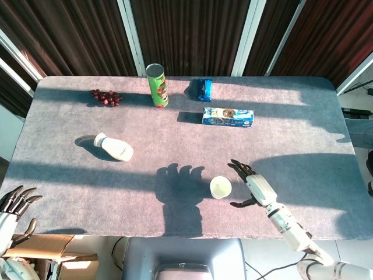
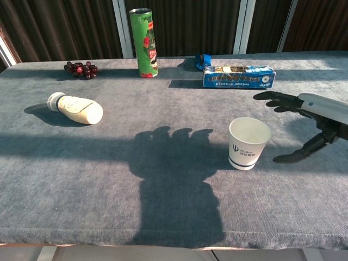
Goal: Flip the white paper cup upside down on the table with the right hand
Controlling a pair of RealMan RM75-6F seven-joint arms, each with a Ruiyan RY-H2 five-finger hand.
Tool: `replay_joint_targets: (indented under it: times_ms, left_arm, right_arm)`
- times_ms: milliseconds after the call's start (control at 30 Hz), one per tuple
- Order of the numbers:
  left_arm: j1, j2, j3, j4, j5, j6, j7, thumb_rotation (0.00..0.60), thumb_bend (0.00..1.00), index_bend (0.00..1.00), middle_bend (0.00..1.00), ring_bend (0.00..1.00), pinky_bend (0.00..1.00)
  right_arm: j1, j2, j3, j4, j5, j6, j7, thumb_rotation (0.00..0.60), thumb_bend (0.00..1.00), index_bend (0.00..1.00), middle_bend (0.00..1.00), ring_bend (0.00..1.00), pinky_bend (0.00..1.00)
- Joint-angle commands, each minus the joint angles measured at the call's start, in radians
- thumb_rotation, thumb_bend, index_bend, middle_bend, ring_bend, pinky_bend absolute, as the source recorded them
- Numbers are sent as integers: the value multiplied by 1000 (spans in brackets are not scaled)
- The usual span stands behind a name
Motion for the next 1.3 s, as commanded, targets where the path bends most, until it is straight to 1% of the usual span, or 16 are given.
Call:
replay_joint_targets:
  times_ms: [33, 400, 533, 667, 733, 833, 900, 1000, 1067, 1167, 1267, 1300]
  left_arm:
    - [0, 1, 1, 1, 1, 1, -2, 600, 481, 244, 134, 50, 138]
    - [3, 3, 4, 6, 10, 11, -16, 600, 481, 246, 137, 50, 138]
    - [4, 3, 3, 7, 8, 13, -19, 600, 481, 247, 136, 50, 138]
    - [4, 4, 3, 9, 10, 15, -25, 600, 481, 247, 136, 50, 138]
    - [3, 5, 3, 10, 12, 15, -28, 600, 481, 247, 136, 50, 138]
    - [2, 6, 4, 12, 10, 12, -35, 600, 481, 247, 136, 50, 138]
    - [1, 7, 4, 11, 7, 10, -38, 600, 481, 247, 136, 50, 138]
    - [1, 8, 3, 12, 7, 10, -41, 600, 481, 247, 137, 50, 138]
    - [1, 8, 3, 12, 7, 11, -43, 600, 481, 247, 136, 50, 138]
    - [0, 8, 5, 13, 10, 10, -43, 600, 481, 247, 136, 50, 138]
    - [0, 9, 7, 12, 14, 10, -41, 600, 481, 247, 136, 50, 137]
    - [0, 9, 7, 12, 16, 10, -40, 600, 481, 247, 136, 50, 137]
  right_arm:
    - [19, -33, 3, 28, 1, -10, 6, 600, 132, 143, 158, 96, 222]
    - [68, -137, -3, 116, 3, -25, 29, 600, 132, 285, 255, 212, 328]
    - [74, -172, -5, 155, 3, -12, 37, 600, 132, 361, 302, 279, 382]
    - [77, -206, -8, 198, 1, 4, 45, 600, 139, 460, 369, 370, 468]
    - [77, -221, -10, 219, -1, 15, 42, 600, 169, 497, 396, 401, 498]
    - [75, -241, -9, 246, -4, 40, 39, 600, 315, 605, 481, 495, 583]
    - [75, -252, -9, 263, -13, 64, 35, 600, 385, 657, 523, 538, 625]
    - [75, -253, -13, 274, -37, 106, 10, 600, 422, 687, 544, 560, 646]
    - [73, -244, -15, 270, -63, 150, -52, 600, 428, 690, 547, 564, 648]
    - [70, -219, -22, 246, -104, 204, -235, 600, 429, 690, 548, 564, 648]
    - [64, -177, -28, 181, -121, 210, -484, 600, 429, 690, 548, 564, 648]
    - [64, -157, -28, 151, -123, 200, -593, 600, 429, 689, 548, 564, 648]
